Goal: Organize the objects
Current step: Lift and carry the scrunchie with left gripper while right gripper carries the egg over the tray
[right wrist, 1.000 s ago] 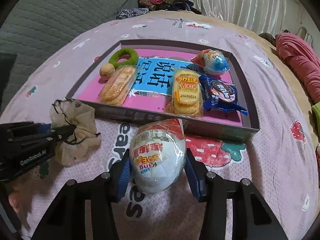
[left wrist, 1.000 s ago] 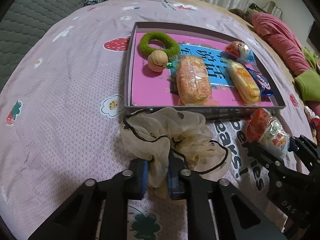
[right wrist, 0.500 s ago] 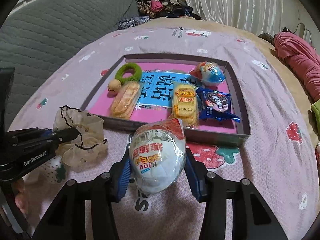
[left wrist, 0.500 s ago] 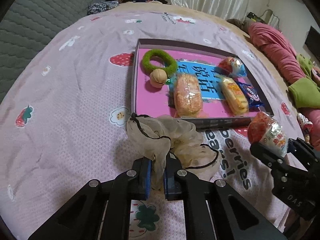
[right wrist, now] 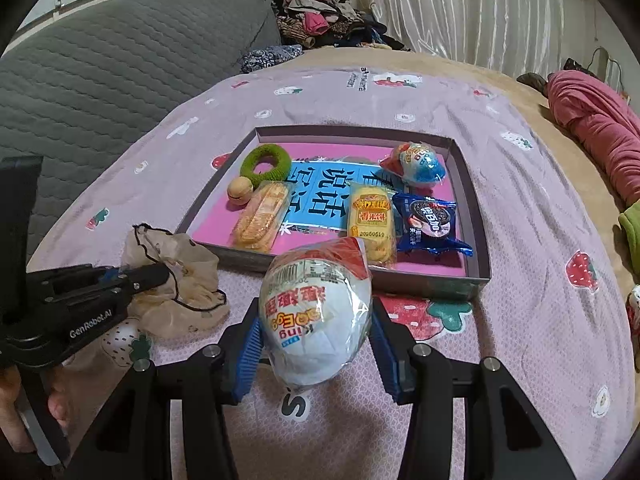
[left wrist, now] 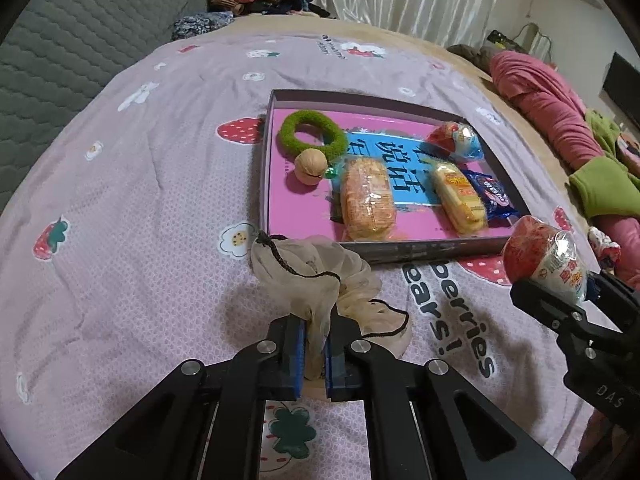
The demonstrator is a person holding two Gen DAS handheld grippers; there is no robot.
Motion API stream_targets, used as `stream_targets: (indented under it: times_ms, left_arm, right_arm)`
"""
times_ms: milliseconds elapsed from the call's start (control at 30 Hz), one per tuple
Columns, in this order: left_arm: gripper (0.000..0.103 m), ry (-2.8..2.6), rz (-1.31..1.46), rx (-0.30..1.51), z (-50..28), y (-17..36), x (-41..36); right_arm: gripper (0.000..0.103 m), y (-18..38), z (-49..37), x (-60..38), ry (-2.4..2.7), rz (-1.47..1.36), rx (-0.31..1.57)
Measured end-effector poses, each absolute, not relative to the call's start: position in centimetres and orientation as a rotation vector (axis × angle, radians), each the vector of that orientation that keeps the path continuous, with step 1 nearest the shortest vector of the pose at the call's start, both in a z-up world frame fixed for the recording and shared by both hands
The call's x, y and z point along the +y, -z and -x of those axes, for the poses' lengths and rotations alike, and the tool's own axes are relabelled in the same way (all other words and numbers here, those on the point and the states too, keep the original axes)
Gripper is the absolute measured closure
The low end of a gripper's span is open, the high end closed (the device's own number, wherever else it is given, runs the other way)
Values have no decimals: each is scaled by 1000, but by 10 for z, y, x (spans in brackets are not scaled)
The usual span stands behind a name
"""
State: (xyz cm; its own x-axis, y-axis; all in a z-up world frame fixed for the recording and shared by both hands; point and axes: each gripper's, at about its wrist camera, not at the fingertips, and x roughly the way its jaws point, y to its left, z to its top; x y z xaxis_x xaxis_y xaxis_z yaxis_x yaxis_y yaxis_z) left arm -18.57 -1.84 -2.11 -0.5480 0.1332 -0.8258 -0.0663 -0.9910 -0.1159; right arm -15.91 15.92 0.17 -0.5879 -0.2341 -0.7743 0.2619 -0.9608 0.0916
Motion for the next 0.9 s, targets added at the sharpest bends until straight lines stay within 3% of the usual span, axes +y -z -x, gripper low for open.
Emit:
stream_targets:
  times_ms: [333, 900]
  left_arm:
    - [97, -2698, 1342, -58, 176, -3, -11]
    - [96, -2779, 1100, -94, 177, -91, -15]
  right_arm:
    - [53, -18, 154, 164, 2598, -1192, 16]
    - [53, -102, 150, 189, 2670, -959, -55]
